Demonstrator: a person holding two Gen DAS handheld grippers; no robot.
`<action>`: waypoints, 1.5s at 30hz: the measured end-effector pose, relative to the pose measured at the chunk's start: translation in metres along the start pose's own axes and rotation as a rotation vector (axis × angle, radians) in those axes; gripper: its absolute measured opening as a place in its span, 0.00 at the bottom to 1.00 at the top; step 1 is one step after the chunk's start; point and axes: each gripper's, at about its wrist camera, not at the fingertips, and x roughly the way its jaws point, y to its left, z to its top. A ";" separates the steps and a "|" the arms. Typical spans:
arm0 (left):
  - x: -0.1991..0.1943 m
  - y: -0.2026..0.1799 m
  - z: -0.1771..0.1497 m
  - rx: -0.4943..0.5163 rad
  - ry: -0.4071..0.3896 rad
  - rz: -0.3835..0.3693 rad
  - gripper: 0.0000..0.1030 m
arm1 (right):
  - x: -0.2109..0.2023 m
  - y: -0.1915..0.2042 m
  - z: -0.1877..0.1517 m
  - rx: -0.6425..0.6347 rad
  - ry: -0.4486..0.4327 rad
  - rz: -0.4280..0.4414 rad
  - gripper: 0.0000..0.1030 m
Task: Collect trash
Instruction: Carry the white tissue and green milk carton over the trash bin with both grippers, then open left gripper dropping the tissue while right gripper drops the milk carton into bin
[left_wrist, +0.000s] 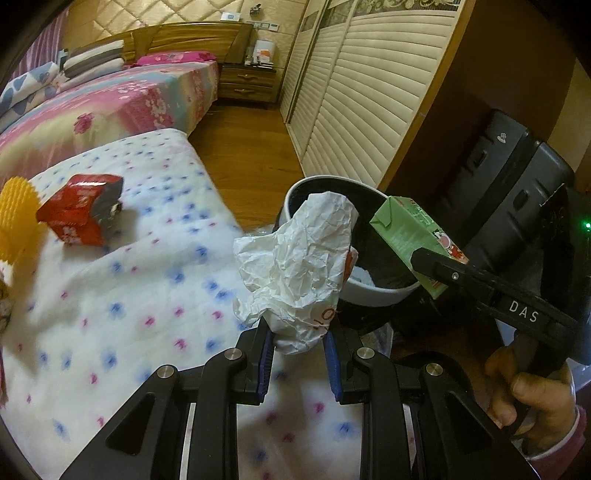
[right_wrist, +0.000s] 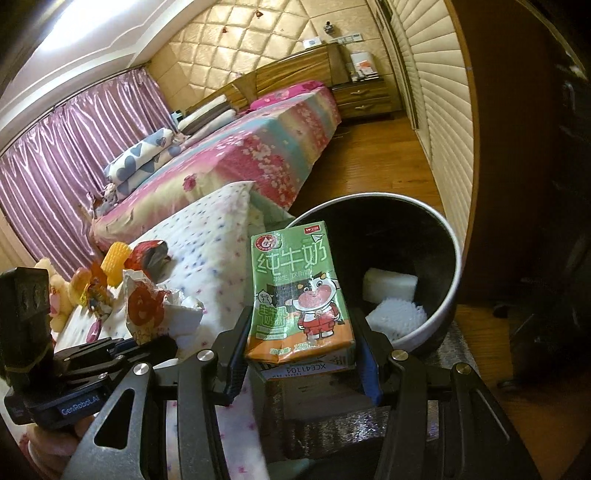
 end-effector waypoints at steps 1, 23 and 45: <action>0.003 -0.002 0.002 0.002 0.003 -0.002 0.22 | 0.001 -0.002 0.001 0.004 0.000 -0.003 0.49; 0.070 -0.031 0.055 0.072 0.047 -0.010 0.23 | 0.021 -0.038 0.025 0.043 0.012 -0.059 0.49; 0.109 -0.041 0.073 0.077 0.097 -0.003 0.24 | 0.038 -0.060 0.039 0.074 0.041 -0.069 0.49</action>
